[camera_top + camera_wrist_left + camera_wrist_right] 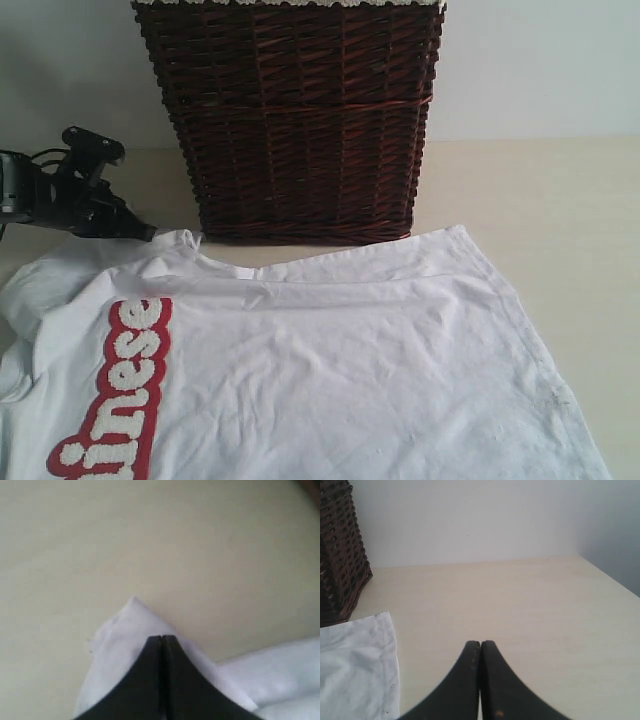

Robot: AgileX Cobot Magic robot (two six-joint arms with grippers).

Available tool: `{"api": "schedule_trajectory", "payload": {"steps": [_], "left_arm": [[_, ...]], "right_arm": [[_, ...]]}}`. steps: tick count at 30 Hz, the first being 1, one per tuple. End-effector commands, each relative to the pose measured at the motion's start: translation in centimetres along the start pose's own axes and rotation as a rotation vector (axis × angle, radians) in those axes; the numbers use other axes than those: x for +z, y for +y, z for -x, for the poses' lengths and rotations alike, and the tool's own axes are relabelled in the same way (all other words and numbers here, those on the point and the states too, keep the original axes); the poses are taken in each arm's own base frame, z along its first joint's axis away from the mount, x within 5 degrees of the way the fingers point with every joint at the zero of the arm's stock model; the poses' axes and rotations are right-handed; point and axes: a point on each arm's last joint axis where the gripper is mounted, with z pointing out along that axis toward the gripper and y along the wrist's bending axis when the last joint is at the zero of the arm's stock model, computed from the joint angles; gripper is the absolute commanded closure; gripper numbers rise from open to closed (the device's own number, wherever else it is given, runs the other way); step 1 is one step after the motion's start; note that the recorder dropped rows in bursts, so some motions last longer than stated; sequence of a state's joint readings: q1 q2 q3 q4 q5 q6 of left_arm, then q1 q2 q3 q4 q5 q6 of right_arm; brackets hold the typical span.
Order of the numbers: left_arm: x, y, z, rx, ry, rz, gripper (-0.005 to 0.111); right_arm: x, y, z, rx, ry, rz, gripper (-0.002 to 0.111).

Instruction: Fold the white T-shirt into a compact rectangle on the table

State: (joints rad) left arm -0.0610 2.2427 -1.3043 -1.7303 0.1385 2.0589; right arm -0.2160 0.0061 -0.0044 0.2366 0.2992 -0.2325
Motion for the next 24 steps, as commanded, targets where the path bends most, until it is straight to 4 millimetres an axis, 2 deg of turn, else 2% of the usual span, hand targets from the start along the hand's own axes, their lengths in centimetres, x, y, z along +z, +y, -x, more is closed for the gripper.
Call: {"api": "schedule_trajectory", "payload": {"steps": [1, 3, 4, 6, 7, 10, 14, 17, 18, 21, 24], "left_arm": [[0.3, 2.0, -0.5, -0.143, 0.043, 0.128, 0.107], [0.1, 2.9, -0.5, -0.302, 0.03, 0.158, 0.107], [0.1, 2.9, -0.4, -0.313, 0.019, 0.133, 0.107], [0.2, 1.9, 0.1, -0.241, -0.018, 0.023, 0.107], [0.2, 1.6, 0.2, -0.147, -0.02, -0.016, 0.107], [-0.7, 2.1, 1.7, -0.169, -0.07, -0.004, 0.107], [-4.6, 4.5, 7.2, -0.186, -0.25, 0.053, 0.107], [-8.3, 4.3, 8.5, -0.096, -0.306, 0.011, 0.107], [-9.5, 3.5, 7.8, -0.054, -0.301, -0.067, 0.107], [-11.4, 1.7, 5.6, -0.036, -0.237, -0.237, 0.107], [-12.7, -1.4, 2.0, -0.07, -0.128, -0.48, 0.107]], "right_arm": [[0.0, 0.0, 0.0, -0.004, -0.011, -0.003, 0.108], [0.0, 0.0, 0.0, -0.004, -0.011, -0.003, 0.108], [0.0, 0.0, 0.0, -0.004, -0.011, -0.003, 0.108], [0.0, 0.0, 0.0, -0.004, -0.011, -0.003, 0.108], [0.0, 0.0, 0.0, -0.004, -0.011, -0.003, 0.108], [0.0, 0.0, 0.0, -0.004, -0.011, -0.003, 0.108], [0.0, 0.0, 0.0, -0.004, -0.011, -0.003, 0.108], [0.0, 0.0, 0.0, -0.004, -0.011, -0.003, 0.108], [0.0, 0.0, 0.0, -0.004, -0.011, -0.003, 0.108], [0.0, 0.0, 0.0, -0.004, -0.011, -0.003, 0.108], [0.0, 0.0, 0.0, -0.004, -0.011, -0.003, 0.108]]}}
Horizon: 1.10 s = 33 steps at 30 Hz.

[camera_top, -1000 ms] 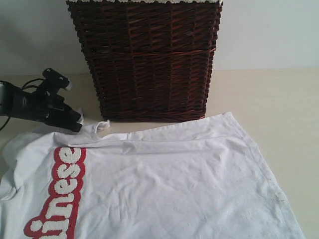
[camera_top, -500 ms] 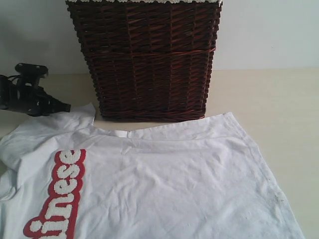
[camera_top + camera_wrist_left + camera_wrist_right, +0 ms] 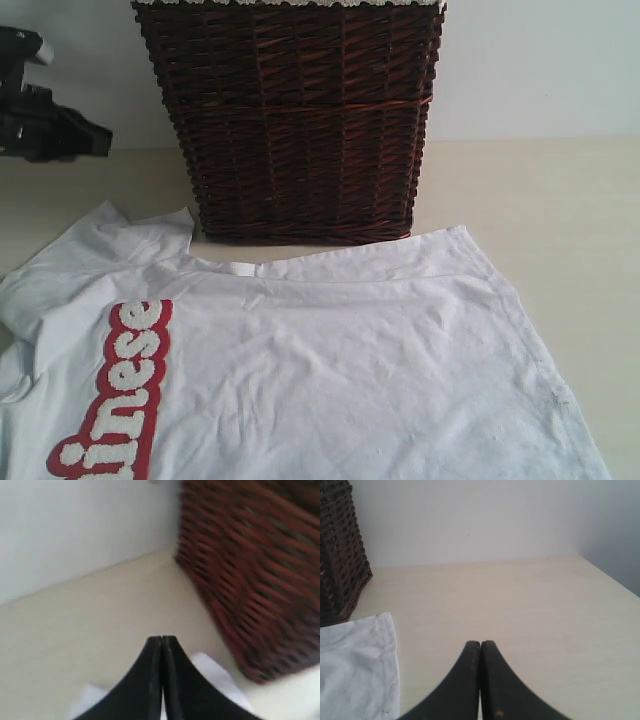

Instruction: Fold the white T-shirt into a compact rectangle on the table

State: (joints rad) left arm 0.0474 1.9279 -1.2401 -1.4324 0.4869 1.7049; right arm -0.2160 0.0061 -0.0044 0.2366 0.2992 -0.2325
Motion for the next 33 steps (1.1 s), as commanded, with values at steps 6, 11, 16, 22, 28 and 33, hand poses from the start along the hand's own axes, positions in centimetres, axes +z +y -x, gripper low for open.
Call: {"api": "schedule_trajectory", "payload": {"steps": [6, 11, 16, 22, 28, 33], "left_arm": [[-1.6, -8.0, -8.6, 0.004, 0.268, -0.444, 0.107], [-0.3, -12.9, -10.6, 0.252, 0.427, -0.585, 0.107], [0.7, -18.6, -11.4, 0.598, 0.463, -0.694, 0.107], [0.4, -22.9, -12.6, 0.819, 0.559, -0.759, 0.107], [0.8, -26.6, -12.5, 0.864, 0.565, -0.809, 0.107], [2.5, -28.6, -11.9, 0.86, 0.555, -0.812, 0.107]], "right_arm": [[0.0, 0.0, 0.0, -0.004, -0.011, -0.003, 0.108], [0.0, 0.0, 0.0, -0.004, -0.011, -0.003, 0.108], [0.0, 0.0, 0.0, -0.004, -0.011, -0.003, 0.108], [0.0, 0.0, 0.0, -0.004, -0.011, -0.003, 0.108], [0.0, 0.0, 0.0, -0.004, -0.011, -0.003, 0.108], [0.0, 0.0, 0.0, -0.004, -0.011, -0.003, 0.108]]}}
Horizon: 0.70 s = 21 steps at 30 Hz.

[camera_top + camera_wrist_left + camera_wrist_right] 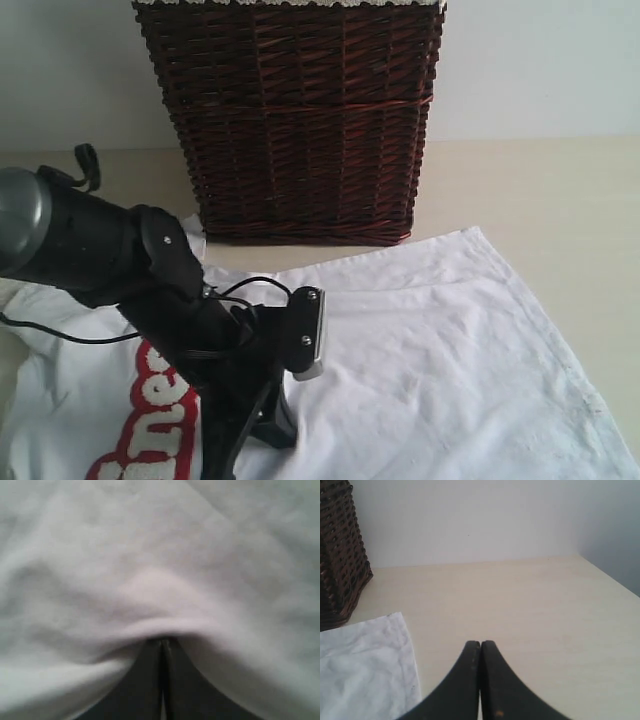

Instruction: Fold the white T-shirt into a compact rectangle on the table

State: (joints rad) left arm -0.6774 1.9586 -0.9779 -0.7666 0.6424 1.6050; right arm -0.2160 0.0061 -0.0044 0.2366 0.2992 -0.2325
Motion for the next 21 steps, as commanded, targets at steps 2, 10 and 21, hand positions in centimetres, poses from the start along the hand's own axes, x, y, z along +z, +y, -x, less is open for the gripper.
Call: {"api": "schedule_trajectory", "payload": {"steps": [2, 10, 21], "left_arm": [[1.4, 0.9, 1.8, -0.044, -0.004, -0.002, 0.107], [-2.0, 2.4, 3.3, -0.217, -0.084, 0.041, 0.107], [-12.1, 3.7, -1.0, -0.473, -0.205, 0.04, 0.107]], "right_arm": [[0.0, 0.0, 0.0, -0.004, -0.011, -0.003, 0.108], [0.0, 0.0, 0.0, -0.004, -0.011, -0.003, 0.108], [0.0, 0.0, 0.0, -0.004, -0.011, -0.003, 0.108]]}}
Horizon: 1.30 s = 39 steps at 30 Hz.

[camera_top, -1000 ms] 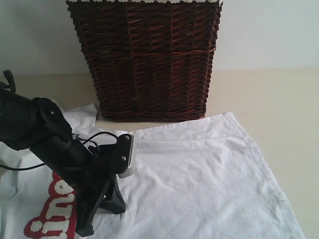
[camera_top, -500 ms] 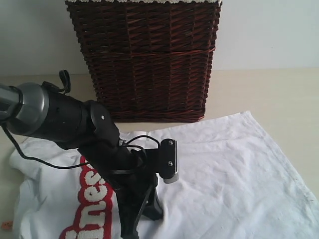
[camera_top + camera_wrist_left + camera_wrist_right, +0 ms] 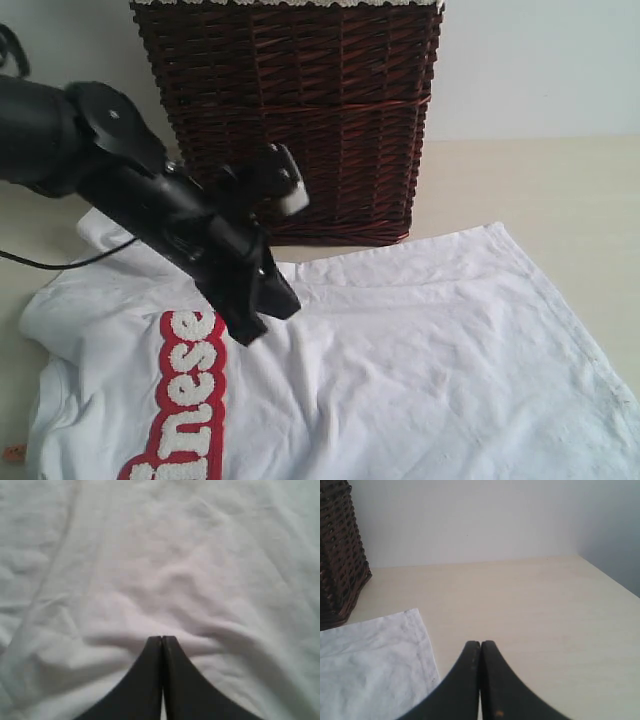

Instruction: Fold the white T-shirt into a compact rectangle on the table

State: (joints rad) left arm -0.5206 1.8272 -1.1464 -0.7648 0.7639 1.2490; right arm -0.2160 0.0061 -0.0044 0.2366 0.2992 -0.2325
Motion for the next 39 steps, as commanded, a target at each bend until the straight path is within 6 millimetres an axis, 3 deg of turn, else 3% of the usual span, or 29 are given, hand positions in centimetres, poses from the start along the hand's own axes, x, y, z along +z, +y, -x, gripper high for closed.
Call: {"api": "schedule_trajectory", "payload": {"steps": [1, 3, 6, 12, 18, 20, 24, 29, 34, 39], "left_arm": [[-4.0, 0.5, -2.5, -0.154, 0.019, -0.131, 0.107], [-5.3, 0.2, -4.6, -0.188, 0.037, -0.196, 0.107], [-7.6, -0.6, -7.1, -0.199, 0.012, -0.153, 0.107], [-10.6, -4.5, -9.3, -0.209, -0.048, -0.029, 0.107], [-9.6, -8.3, -12.1, -0.076, -0.024, -0.116, 0.107], [-9.0, -9.8, -13.5, 0.06, -0.017, -0.149, 0.107], [-8.2, -12.0, -15.5, 0.503, -0.04, -0.16, 0.107], [-7.7, -12.2, -16.6, 0.513, 0.015, -0.137, 0.097], [-6.8, -10.7, -18.0, 0.551, 0.148, -0.066, 0.079], [-6.0, -10.8, -19.3, 0.567, 0.223, -0.226, 0.076]], "right_arm": [[0.0, 0.0, 0.0, -0.004, -0.011, -0.003, 0.108], [0.0, 0.0, 0.0, -0.004, -0.011, -0.003, 0.108], [0.0, 0.0, 0.0, -0.004, -0.011, -0.003, 0.108], [0.0, 0.0, 0.0, -0.004, -0.011, -0.003, 0.108], [0.0, 0.0, 0.0, -0.004, -0.011, -0.003, 0.108], [0.0, 0.0, 0.0, -0.004, -0.011, -0.003, 0.108], [0.0, 0.0, 0.0, -0.004, -0.011, -0.003, 0.108], [0.0, 0.0, 0.0, -0.004, -0.011, -0.003, 0.108], [0.0, 0.0, 0.0, -0.004, -0.011, -0.003, 0.108], [0.0, 0.0, 0.0, -0.004, -0.011, -0.003, 0.108]]}}
